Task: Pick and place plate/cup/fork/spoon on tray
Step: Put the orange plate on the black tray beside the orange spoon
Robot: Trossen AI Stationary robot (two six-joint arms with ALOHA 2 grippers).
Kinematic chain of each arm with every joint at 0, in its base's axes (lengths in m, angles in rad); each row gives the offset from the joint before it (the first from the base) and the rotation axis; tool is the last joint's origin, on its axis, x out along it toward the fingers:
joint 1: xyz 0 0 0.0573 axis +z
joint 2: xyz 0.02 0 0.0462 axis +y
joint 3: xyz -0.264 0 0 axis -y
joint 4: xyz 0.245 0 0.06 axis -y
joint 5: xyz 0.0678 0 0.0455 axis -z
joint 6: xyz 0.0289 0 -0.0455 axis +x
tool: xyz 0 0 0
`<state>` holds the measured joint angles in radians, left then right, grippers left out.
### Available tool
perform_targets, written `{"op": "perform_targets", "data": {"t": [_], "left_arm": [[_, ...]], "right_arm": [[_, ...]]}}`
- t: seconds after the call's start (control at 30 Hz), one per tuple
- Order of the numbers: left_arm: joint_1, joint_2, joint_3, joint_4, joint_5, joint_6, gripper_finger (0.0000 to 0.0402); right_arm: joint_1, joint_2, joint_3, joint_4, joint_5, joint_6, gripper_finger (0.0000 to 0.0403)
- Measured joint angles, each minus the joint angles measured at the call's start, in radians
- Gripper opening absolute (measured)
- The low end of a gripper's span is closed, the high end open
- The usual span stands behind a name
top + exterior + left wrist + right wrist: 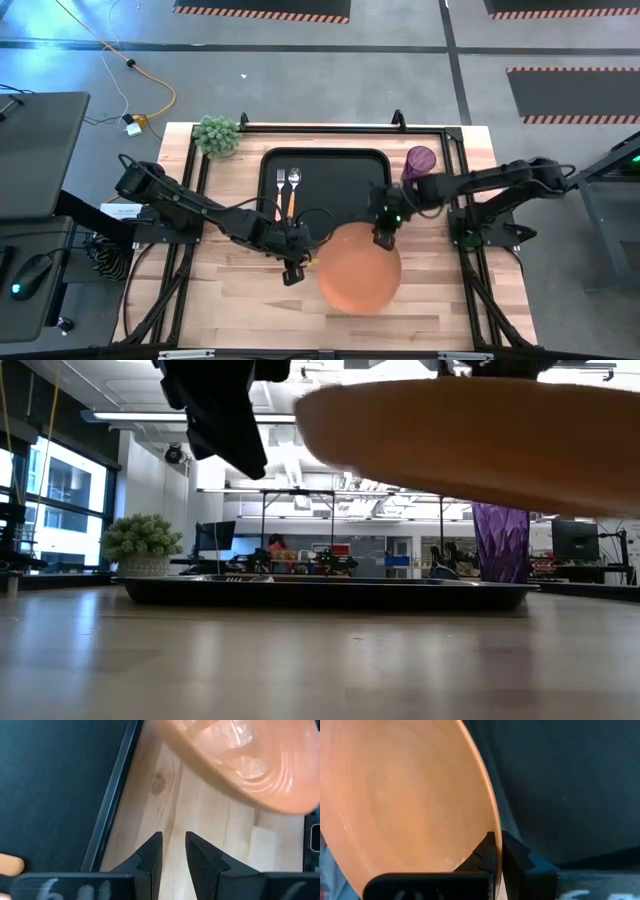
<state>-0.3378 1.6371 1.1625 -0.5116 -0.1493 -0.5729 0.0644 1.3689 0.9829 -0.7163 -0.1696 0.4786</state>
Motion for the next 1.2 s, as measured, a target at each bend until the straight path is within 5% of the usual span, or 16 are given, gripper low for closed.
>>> {"op": "perform_targets", "data": {"t": [0.63, 0.9, 1.2], "left_arm": [[-0.003, -0.006, 0.000, -0.068, -0.048, 0.009, 0.0076], [-0.003, -0.006, 0.000, -0.068, -0.049, 0.027, 0.0076], [-0.004, -0.006, 0.000, -0.068, -0.048, 0.028, 0.0076]], "right_arm": [[-0.489, 0.013, 0.267, -0.069, 0.050, -0.252, 0.0000], [-0.641, 0.173, 0.339, 0.011, 0.010, -0.226, 0.0000], [-0.673, 0.363, 0.399, -0.123, -0.086, -0.317, 0.0000]]}}
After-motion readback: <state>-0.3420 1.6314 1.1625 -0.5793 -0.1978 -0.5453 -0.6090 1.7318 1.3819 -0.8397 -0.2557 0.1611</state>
